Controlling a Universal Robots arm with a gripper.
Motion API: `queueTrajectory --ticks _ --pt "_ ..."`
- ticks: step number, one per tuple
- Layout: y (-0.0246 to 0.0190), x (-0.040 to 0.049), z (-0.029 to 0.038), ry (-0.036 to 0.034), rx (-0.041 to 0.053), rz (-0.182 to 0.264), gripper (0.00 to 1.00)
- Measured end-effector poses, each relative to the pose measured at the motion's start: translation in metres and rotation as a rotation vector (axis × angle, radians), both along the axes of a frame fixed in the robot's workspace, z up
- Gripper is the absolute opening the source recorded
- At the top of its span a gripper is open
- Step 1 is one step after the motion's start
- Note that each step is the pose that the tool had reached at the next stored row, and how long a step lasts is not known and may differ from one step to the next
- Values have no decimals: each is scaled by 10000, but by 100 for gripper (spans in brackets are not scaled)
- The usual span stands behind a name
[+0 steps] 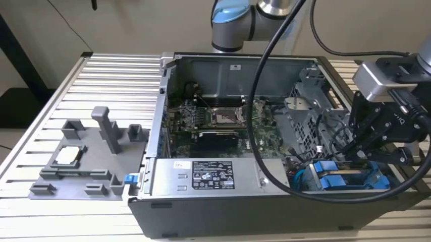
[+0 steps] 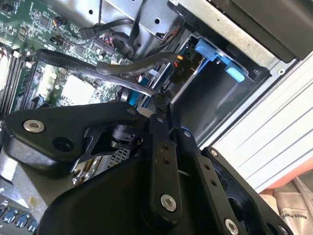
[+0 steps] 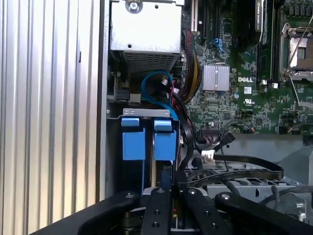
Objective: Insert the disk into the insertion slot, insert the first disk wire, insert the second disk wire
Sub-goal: 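Insert the second disk wire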
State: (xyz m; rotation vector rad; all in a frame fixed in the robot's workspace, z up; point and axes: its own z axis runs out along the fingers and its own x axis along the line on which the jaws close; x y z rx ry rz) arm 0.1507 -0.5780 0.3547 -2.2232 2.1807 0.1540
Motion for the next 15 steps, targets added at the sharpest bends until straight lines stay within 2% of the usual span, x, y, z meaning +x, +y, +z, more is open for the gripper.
queueTrajectory --ticks 8,15 --pt "0 27 -58 0 130 -293 16" --pt "-3 36 -84 -1 135 -424 16"
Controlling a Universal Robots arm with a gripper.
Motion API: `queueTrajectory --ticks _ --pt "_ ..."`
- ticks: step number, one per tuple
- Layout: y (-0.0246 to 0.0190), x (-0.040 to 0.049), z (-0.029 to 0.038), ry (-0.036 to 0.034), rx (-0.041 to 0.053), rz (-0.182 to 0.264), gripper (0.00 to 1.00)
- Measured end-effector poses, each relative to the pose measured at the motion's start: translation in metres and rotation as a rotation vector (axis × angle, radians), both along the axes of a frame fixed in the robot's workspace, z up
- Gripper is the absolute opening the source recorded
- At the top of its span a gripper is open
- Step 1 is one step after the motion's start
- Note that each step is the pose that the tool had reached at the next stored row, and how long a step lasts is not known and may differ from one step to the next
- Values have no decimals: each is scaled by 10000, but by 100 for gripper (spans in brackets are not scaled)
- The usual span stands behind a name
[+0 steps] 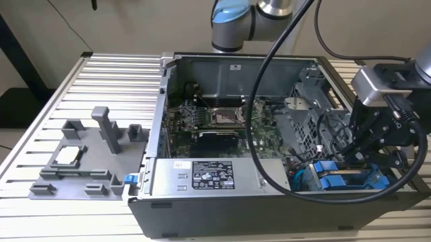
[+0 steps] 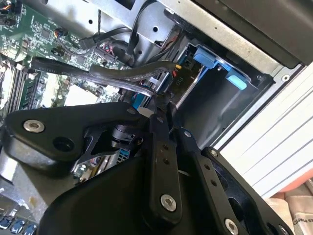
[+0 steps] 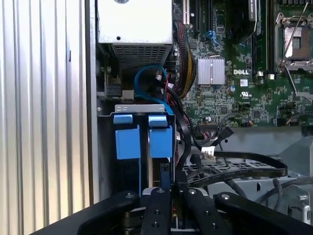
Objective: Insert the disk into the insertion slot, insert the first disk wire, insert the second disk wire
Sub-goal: 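Insert the second disk wire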
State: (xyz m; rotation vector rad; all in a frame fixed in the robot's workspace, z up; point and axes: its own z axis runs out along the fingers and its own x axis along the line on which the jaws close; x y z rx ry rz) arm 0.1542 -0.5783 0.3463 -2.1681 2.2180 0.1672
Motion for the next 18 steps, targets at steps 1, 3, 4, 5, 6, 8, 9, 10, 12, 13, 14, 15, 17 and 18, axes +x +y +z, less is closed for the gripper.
queueTrajectory --ticks 1,3,4,5,6,8,9,10,12,13,14,15,17,18 --pt "0 0 -3 0 0 -1 16" --pt "-1 0 -10 0 -1 0 16" --pt "-2 0 -13 0 -1 -2 16" --pt "-4 0 -16 0 0 -4 16" --pt "-5 1 -19 0 -1 -5 16" --pt "-7 1 -26 0 0 -8 16" --pt "-8 1 -30 0 -1 -10 16" --pt "-10 1 -33 0 0 -11 16" --pt "-13 3 -39 0 -1 -15 16" --pt "-13 4 -42 0 -1 -15 16" --pt "-14 8 -45 0 -2 -14 16" --pt "-15 11 -48 0 1 -14 16" --pt "-17 12 -53 0 0 -16 16" --pt "-17 12 -59 0 0 -17 16"
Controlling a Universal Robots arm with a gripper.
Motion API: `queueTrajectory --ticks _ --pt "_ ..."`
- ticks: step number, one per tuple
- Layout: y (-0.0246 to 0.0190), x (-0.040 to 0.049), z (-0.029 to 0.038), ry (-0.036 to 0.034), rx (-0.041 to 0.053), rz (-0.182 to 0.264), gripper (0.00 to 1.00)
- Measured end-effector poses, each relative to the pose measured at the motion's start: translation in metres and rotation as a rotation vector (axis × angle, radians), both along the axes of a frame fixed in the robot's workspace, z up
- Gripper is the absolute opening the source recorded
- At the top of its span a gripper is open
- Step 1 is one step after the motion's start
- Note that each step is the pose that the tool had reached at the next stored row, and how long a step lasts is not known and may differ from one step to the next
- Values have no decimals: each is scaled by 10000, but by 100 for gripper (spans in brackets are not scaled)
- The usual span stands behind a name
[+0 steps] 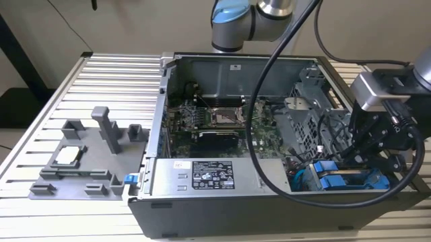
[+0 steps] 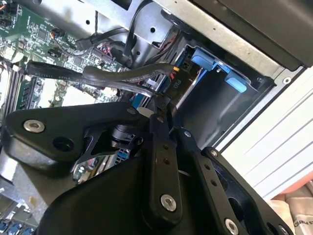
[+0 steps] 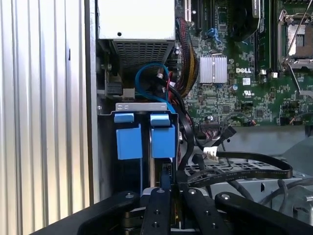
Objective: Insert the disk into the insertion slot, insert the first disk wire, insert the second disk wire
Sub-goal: 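Insert the second disk wire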
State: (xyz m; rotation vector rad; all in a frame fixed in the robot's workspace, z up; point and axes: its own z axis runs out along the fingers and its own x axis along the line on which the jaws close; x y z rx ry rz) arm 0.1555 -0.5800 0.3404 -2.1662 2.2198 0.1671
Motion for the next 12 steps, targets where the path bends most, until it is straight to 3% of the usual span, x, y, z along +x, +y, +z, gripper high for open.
queueTrajectory --ticks 8,11,12 --pt "-1 1 -42 -1 -3 0 16" --pt "-2 3 -37 28 2 -1 17" --pt "-2 3 -20 45 3 -3 24"
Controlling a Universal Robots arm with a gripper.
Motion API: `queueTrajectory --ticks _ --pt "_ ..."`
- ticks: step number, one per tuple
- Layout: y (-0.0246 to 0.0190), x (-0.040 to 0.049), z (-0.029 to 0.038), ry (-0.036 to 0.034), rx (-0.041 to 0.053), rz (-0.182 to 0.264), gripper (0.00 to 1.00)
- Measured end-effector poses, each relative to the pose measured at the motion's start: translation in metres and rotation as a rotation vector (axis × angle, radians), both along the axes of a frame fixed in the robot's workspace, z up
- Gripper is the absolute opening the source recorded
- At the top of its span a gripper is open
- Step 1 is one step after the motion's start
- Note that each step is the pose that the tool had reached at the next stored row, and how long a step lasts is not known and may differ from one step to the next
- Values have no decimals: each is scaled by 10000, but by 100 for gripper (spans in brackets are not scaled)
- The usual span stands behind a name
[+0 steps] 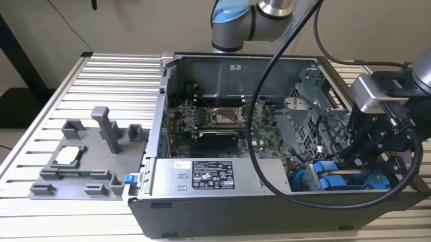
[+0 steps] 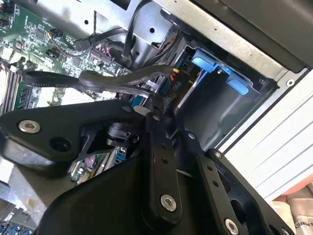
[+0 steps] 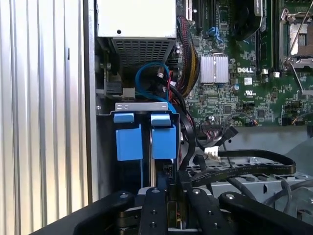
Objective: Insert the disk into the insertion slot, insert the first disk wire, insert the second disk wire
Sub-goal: 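Insert the second disk wire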
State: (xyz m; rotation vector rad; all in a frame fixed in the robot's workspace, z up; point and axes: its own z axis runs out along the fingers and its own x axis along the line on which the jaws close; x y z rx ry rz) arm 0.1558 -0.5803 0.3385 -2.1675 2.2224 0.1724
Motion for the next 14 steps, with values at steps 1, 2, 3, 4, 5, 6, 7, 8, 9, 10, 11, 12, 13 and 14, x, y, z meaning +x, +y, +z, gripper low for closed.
queueTrajectory --ticks 1,2,3,4,5,6,7,8,9,10,11,12,13,14 --pt "-1 0 28 15 -5 -3 24" --pt "-1 1 56 27 -1 -5 24" --pt "-1 0 87 35 -1 -6 24" --pt "-1 0 121 39 -3 -9 24" --pt "-1 0 152 39 -4 -9 24" --pt "-1 1 177 40 -3 -9 24" --pt "-1 1 200 40 -3 -9 24" --pt "-1 1 220 40 -2 -10 24" --pt "-1 1 247 40 -4 -9 24" --pt "-1 1 275 40 -5 -9 24" --pt "-1 1 301 40 -3 -9 24" --pt "-1 1 320 40 -4 -9 24" --pt "-1 1 330 40 -2 -9 24" --pt "-1 1 342 40 7 -9 24"
